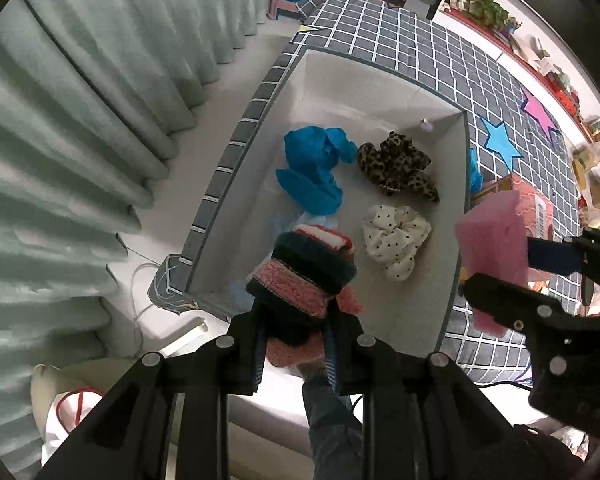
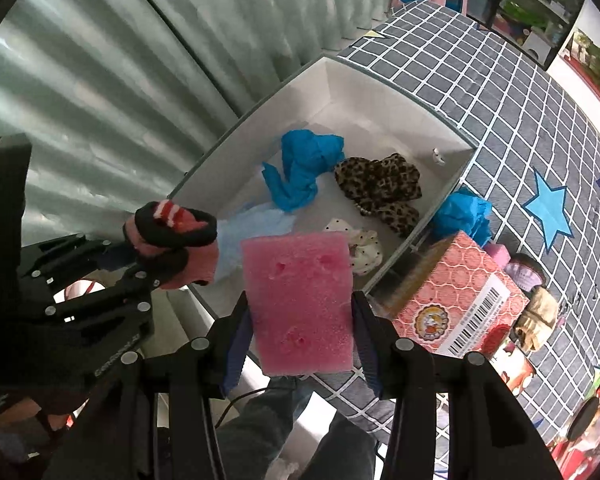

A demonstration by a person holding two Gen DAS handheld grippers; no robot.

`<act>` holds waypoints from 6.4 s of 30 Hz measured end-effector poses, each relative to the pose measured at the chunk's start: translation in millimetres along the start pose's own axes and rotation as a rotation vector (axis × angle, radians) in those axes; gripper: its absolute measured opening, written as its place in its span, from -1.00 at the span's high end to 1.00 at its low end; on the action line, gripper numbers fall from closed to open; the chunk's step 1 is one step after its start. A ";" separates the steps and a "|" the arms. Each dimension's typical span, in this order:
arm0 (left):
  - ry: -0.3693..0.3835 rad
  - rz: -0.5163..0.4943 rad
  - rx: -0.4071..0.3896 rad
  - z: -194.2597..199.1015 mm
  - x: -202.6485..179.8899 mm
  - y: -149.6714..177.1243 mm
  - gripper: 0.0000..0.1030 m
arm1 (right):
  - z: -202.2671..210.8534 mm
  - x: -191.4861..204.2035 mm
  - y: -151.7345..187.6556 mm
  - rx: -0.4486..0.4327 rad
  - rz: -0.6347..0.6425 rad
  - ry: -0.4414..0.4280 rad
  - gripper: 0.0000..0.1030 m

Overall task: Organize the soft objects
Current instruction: 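Hold the knit item and pink sponge above the box with both tools, then open both tools to drop the knit item and pink sponge into the box, then move both open tools back from the box to the pile, then grasp the beige burlap pouch with right tool while left tool grasps a pink-white knit item, then lift the burlap pouch and knit item from the pile with both tools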

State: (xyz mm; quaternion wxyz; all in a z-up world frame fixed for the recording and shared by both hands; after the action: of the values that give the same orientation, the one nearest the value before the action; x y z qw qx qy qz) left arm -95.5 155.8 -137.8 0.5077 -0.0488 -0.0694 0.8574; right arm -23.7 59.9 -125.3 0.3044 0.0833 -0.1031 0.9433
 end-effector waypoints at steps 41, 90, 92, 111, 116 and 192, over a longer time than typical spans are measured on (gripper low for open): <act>-0.008 -0.006 0.045 -56.4 16.2 -17.0 -0.63 | -46.7 -2.0 1.5 0.099 -0.050 -0.018 -0.31; 0.063 -0.120 -0.070 17.2 -82.7 -77.0 -0.99 | 65.5 -134.3 -0.5 -0.152 -0.358 0.023 -0.67; 0.066 -0.137 -0.068 17.3 -93.3 -81.1 -0.99 | 67.8 -150.1 3.6 -0.154 -0.392 0.025 -0.67; 0.091 -0.321 -0.017 -0.6 -207.8 -120.6 -1.00 | 45.2 -277.1 63.4 -0.078 -0.661 0.052 -0.67; 0.087 -0.351 0.006 -10.9 -230.1 -124.7 -1.00 | 24.6 -305.6 80.0 -0.023 -0.720 0.062 -0.67; 0.019 -0.671 0.185 -99.1 -406.6 -149.8 0.36 | 13.5 -416.8 135.9 -0.016 -0.872 -0.145 0.34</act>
State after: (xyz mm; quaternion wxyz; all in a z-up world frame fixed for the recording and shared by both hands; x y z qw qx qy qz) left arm 244.2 -122.9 -204.9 0.7642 0.0147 0.0010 0.6449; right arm 230.9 -283.5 -223.5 0.6667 0.1827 -0.0865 0.7173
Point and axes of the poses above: each gripper's, at about its wrist camera, not at the fingertips, and z roughly against the way its jaws point, x to its left, y to its underside, the point moved 6 cm from there along -z, roughly the way its jaws point, and after that the axes turned 5 degrees about -z, right-handed, at the moved point
